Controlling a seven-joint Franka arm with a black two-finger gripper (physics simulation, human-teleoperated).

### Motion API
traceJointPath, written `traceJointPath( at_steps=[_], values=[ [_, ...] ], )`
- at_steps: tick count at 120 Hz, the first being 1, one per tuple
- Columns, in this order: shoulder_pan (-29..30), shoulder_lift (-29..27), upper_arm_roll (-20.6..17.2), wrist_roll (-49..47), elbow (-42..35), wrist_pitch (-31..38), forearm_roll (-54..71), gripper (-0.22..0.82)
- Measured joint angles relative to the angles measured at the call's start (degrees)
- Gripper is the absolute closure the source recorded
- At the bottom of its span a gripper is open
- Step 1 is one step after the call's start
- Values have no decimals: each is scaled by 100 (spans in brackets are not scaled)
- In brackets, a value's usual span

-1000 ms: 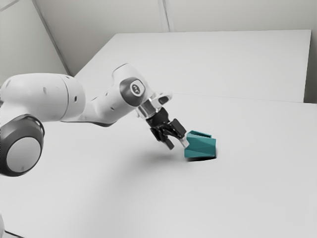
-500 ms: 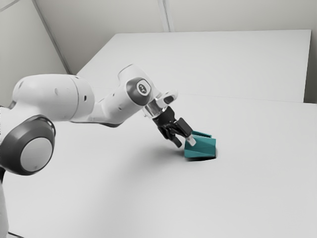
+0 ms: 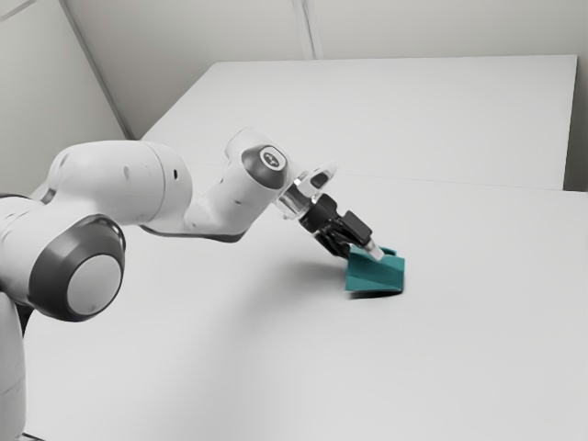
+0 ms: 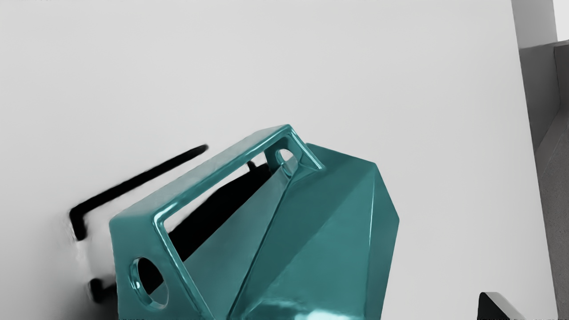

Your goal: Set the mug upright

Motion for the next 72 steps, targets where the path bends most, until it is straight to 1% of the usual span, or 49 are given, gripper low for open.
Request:
traceJointPath(
  at_steps=[16,26,47,72],
  values=[
    [-21,-15,0,170,1,-34,-95,43],
    [-29,-24,0,257,6,-46,-136,56],
    [-39,-46,0,402,16,-54,-221,69],
    [-53,-121,-5,537,53,-61,-252,76]
  ],
)
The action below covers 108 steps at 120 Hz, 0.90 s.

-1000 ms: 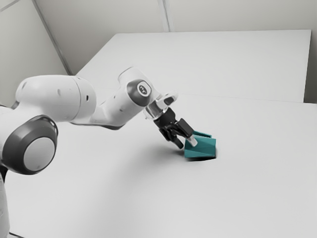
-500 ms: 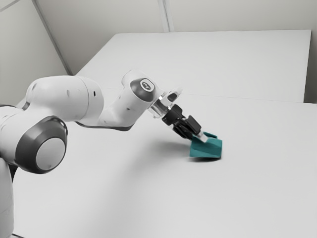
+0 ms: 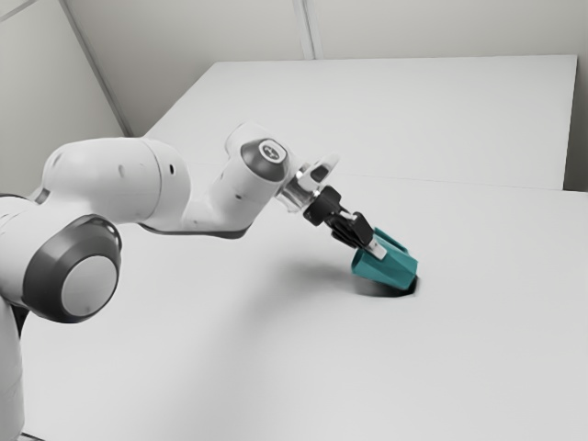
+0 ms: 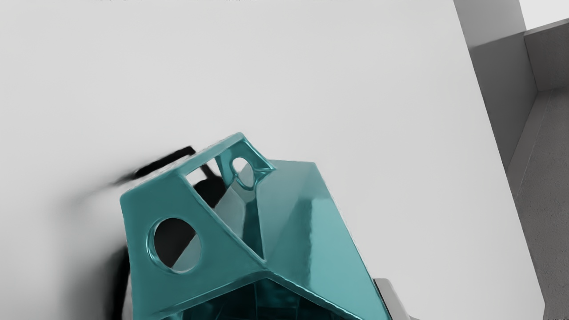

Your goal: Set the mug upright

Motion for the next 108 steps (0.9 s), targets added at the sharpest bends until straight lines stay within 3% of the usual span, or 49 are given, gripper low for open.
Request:
traceJointPath(
  at_steps=[39,72,108],
  values=[
    [-61,-612,17,21,-87,12,510,78],
    [204,-1585,47,-259,-947,135,1871,78],
    [504,-1756,53,-672,-1097,276,3294,78]
  ],
)
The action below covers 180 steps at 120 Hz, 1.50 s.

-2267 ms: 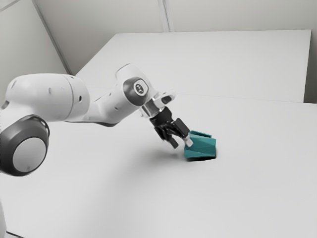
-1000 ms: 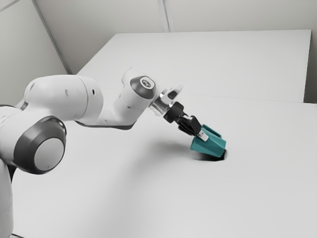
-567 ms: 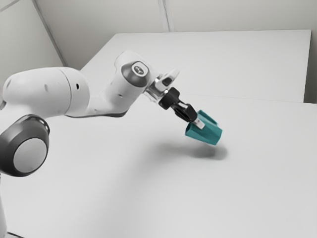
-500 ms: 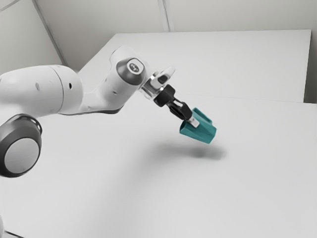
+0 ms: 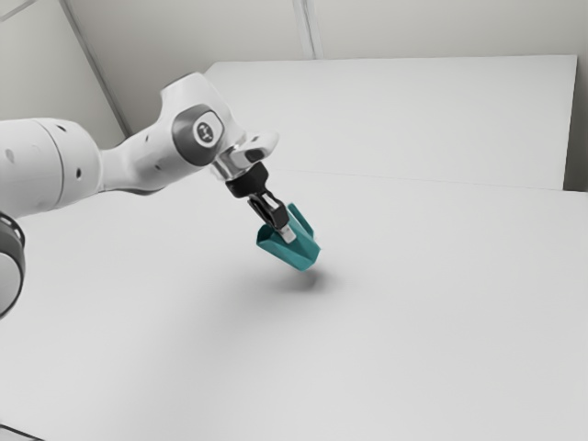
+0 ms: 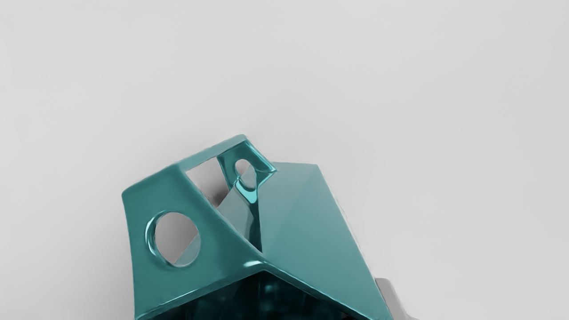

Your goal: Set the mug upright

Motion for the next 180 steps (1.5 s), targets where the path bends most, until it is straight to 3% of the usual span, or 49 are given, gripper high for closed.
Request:
traceJointPath(
  at_steps=[48,70,91,120,180],
  values=[
    [399,-40,23,-698,88,166,1962,78],
    [1109,139,-369,-925,215,325,2480,78],
    [1093,419,-410,-1093,430,382,2789,78],
    [1605,631,-636,-1239,463,297,3081,78],
    [1710,1016,-646,-1236,684,-199,3196,78]
  ],
)
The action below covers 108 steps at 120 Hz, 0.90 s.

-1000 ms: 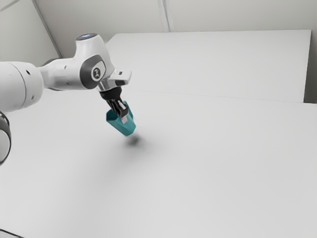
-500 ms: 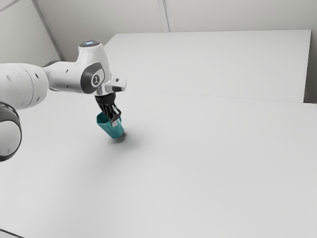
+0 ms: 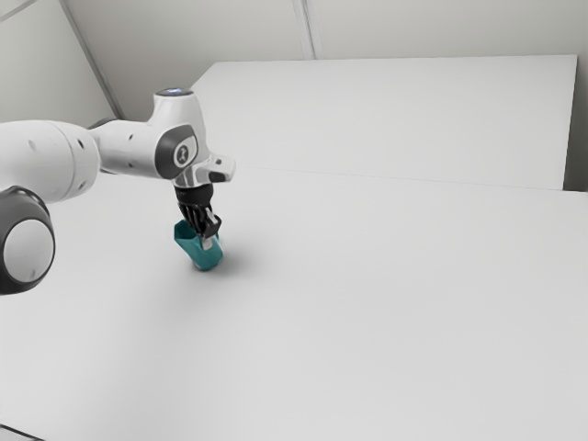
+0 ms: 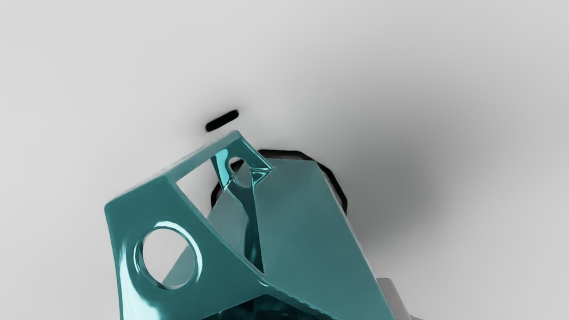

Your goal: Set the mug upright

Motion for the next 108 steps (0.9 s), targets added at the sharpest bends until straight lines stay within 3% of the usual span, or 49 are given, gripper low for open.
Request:
traceJointPath(
  at_steps=[22,41,67,98,108],
  values=[
    [-11,-27,4,29,1,-46,-60,38],
    [-73,-213,49,44,-10,-74,-81,18],
    [-151,-744,78,36,-71,-168,-81,6],
    [-280,-1846,143,-226,-20,-501,33,2],
    [-424,-1997,316,-344,184,-751,91,1]
  ],
)
